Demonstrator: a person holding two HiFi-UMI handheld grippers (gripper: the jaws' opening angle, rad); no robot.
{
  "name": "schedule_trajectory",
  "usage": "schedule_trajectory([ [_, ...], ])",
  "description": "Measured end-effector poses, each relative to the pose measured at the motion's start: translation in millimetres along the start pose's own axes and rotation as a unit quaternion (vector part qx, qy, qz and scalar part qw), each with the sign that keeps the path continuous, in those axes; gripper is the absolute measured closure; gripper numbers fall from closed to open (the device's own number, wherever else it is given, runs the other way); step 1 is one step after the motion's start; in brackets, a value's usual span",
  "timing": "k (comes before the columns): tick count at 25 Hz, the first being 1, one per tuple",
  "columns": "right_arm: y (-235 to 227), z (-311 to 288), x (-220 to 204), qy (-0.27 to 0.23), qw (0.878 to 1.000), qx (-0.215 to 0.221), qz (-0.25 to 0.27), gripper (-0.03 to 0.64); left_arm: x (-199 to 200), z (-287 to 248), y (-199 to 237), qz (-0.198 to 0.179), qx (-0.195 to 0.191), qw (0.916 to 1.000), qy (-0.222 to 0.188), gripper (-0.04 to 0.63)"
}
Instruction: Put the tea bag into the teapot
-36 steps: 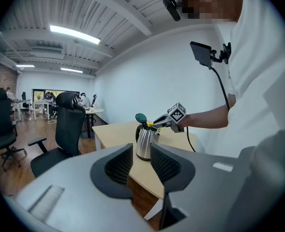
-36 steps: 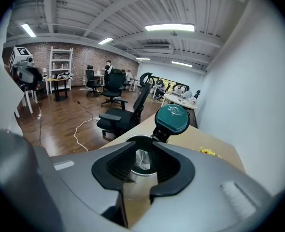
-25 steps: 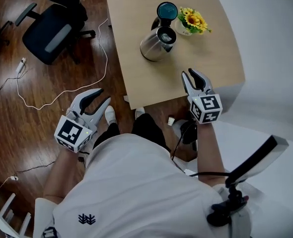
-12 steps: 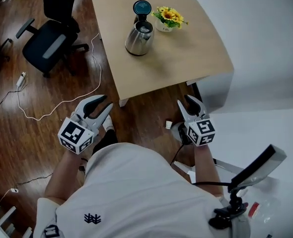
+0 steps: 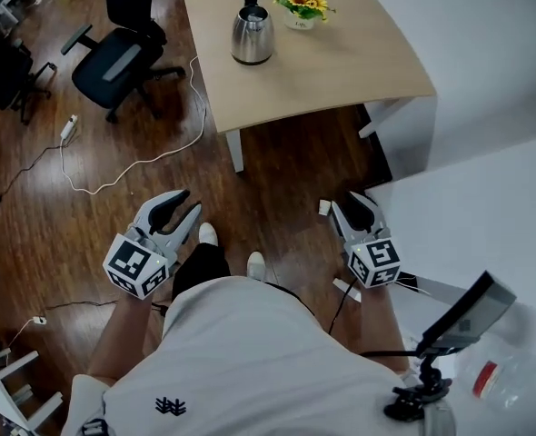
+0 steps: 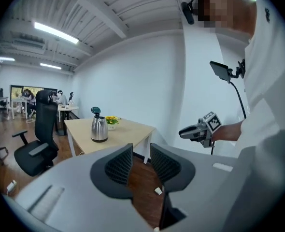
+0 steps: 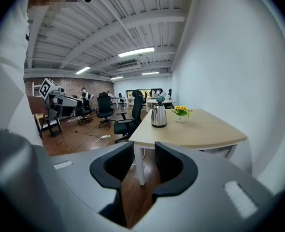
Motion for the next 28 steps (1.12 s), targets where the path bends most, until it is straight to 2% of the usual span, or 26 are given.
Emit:
schedule_trajectory([
  [7,26.6,57.9,24.0,-0.041,0.999,-0.027,0.005,0.48,9.4,23.8,-32.5,-0.023,-0.042,0.9988,-0.001,0.502],
  [12,65.6,65.4,35.8,-0.039,0.999,-0.024,0.028,0.477,19.7,53.8,-32.1,-0.022,-0.05,0.9983,-0.021,0.502],
  [19,104.9,73.7,53.5,-0.041,0.997,-0.038,0.052,0.482,9.0,86.4,-23.4,-0.012,-0.058,0.998,-0.02,0.502],
  [28,123.8,77.8,54.2,-0.029,0.997,-0.042,0.057,0.483,12.9,92.8,-27.7,-0.014,-0.074,0.9969,-0.025,0.502],
])
Point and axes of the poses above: the fingertips, and each gripper's own axes: z backward along the fingers, y to its left, x out of its top, the point moved 10 cm from there along z, backward along the fingers, and after that the axes turned 13 degrees about -y, right-handed, at the moved point
